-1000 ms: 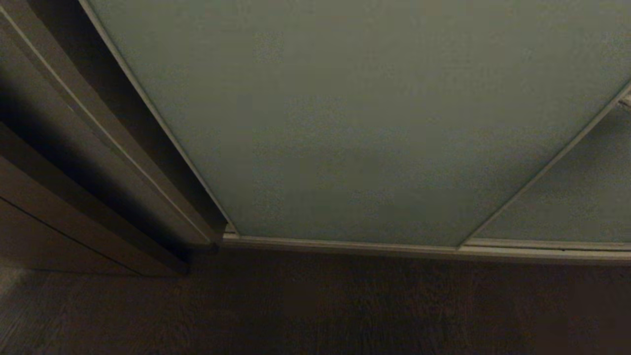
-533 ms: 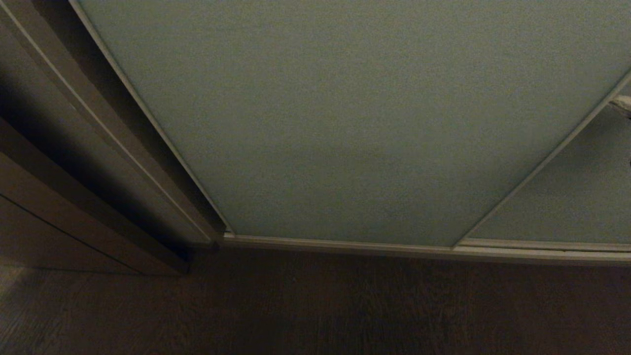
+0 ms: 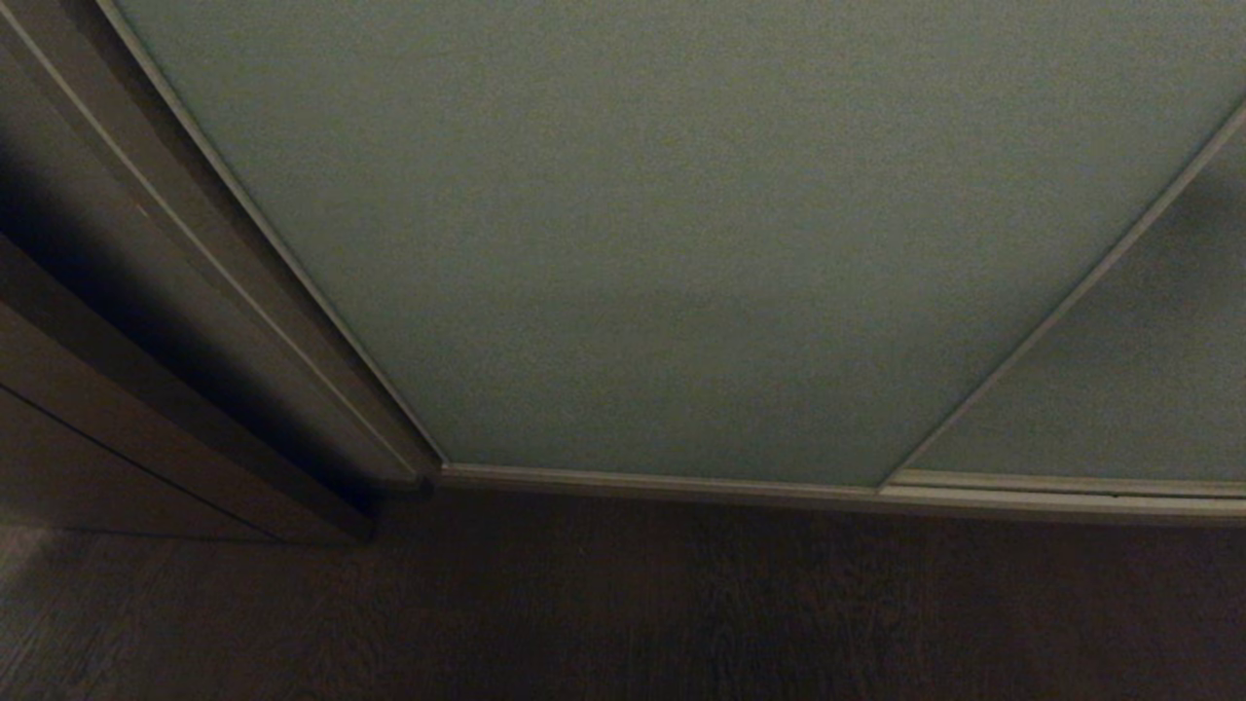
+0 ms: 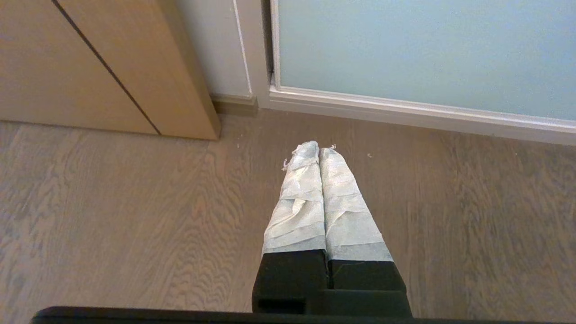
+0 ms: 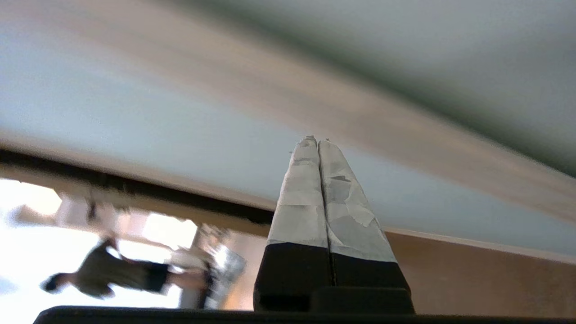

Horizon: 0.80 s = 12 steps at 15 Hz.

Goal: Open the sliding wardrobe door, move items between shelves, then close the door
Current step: Close the door

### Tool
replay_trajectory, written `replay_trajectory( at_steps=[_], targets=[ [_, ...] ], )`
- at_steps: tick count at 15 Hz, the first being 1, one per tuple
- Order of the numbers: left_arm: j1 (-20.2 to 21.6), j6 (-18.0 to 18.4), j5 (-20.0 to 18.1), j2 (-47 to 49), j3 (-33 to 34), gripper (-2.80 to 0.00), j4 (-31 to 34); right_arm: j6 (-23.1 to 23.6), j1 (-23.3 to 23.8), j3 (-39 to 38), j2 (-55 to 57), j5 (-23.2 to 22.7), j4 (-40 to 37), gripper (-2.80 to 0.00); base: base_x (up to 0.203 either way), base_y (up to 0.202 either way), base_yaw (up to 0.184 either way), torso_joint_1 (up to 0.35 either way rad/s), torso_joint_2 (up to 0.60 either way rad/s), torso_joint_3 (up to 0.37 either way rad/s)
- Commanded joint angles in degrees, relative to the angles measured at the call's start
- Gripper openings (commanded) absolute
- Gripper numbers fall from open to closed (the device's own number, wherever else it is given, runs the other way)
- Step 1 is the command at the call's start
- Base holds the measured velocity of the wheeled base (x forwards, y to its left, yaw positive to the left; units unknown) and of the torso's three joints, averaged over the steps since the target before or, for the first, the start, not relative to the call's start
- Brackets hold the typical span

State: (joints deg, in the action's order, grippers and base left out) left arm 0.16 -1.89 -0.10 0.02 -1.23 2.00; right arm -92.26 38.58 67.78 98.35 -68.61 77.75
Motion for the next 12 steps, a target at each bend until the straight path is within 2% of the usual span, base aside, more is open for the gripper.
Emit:
replay_trajectory(
  at_steps=[1,4,6,8,12],
  targets=[
    [0.02,-0.04,0.01,-0.02,0.00,-2.80,0.02,-0.48,1.97,-1.17,-11.25,-2.53,0.63,-2.80,0.000,0.000,0.000,0.000,0.00,0.000],
    [0.02,-0.04,0.01,-0.02,0.00,-2.80,0.02,-0.41,2.46,-3.98,-21.08,-7.21,0.77,-2.80,0.000,0.000,0.000,0.000,0.00,0.000],
    [0.02,-0.04,0.01,-0.02,0.00,-2.80,0.02,-0.39,1.57,-7.94,-27.67,-12.76,0.74,-2.80,0.000,0.000,0.000,0.000,0.00,0.000],
    [0.02,-0.03,0.01,-0.02,0.00,-2.80,0.02,-0.30,-0.85,-14.79,-35.63,-16.36,1.05,-2.80,0.000,0.000,0.000,0.000,0.00,0.000],
    [0.02,-0.04,0.01,-0.02,0.00,-2.80,0.02,-0.04,-4.19,-31.83,-50.55,-18.67,7.47,-2.80,0.000,0.000,0.000,0.000,0.00,0.000]
  ],
)
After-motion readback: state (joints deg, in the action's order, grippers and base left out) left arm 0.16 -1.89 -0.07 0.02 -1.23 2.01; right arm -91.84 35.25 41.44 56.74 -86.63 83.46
